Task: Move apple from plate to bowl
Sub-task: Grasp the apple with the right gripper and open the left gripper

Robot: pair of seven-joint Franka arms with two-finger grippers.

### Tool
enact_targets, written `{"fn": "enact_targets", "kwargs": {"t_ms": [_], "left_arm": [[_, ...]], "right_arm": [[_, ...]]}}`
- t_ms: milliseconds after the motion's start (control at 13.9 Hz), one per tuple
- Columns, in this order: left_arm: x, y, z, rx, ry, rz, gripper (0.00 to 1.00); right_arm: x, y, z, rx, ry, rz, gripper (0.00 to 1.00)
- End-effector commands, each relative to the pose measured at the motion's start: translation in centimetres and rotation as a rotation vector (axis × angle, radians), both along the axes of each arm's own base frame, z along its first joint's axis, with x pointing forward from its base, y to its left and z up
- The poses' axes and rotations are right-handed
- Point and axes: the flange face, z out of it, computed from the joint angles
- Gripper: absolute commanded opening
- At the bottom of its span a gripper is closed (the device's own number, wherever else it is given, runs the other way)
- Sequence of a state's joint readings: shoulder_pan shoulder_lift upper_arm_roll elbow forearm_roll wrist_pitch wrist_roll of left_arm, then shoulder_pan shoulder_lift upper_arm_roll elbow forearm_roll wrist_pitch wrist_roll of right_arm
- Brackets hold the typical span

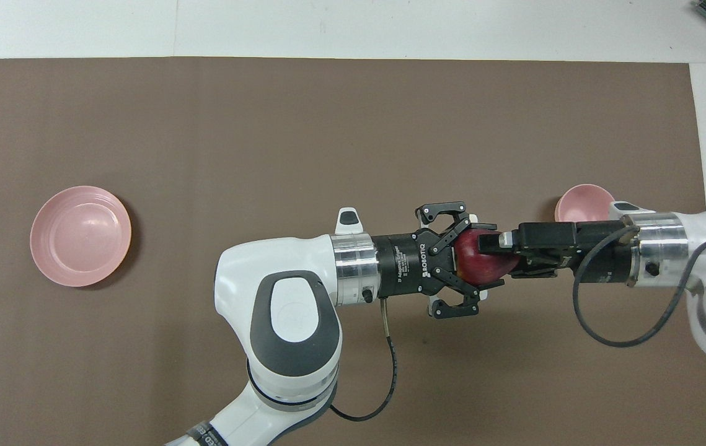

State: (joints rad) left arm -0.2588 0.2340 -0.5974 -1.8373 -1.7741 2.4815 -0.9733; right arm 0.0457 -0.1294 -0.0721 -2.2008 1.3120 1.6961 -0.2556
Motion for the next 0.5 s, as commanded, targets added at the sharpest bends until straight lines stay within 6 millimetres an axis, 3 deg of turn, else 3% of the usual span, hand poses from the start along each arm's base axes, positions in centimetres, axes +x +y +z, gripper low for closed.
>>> {"fn": "enact_targets", "kwargs": {"t_ms": [0,216,288,360,432], "left_arm": [[-0.11,-0.79,0.72,-0.013,0.009,0.018,0.0],[-0.11,-0.75,0.62,-0.009,0.005,0.02,0.0],[0.0,-0.67,0.67,0.004,-0.012,0.02,0.87],[-0.24,-0.95,0.84,0.009,-0.018,0.024,1.0],[-0.27,-0.98,0.83,0.012,-0.017,0.026,1.0]], "right_arm": [[-0.38,0.13,0.13,0.025,0.009,-0.003,0.43],[-0.14,-0.09,0.5,0.032,0.005,0.004,0.06],[-0.05,-0.13,0.42,0.034,0.007,0.006,0.0],[-0.02,-0.13,0.49,0.034,0.006,0.006,0.0],[-0.03,-0.2,0.42,0.034,0.009,0.004,0.0]]}}
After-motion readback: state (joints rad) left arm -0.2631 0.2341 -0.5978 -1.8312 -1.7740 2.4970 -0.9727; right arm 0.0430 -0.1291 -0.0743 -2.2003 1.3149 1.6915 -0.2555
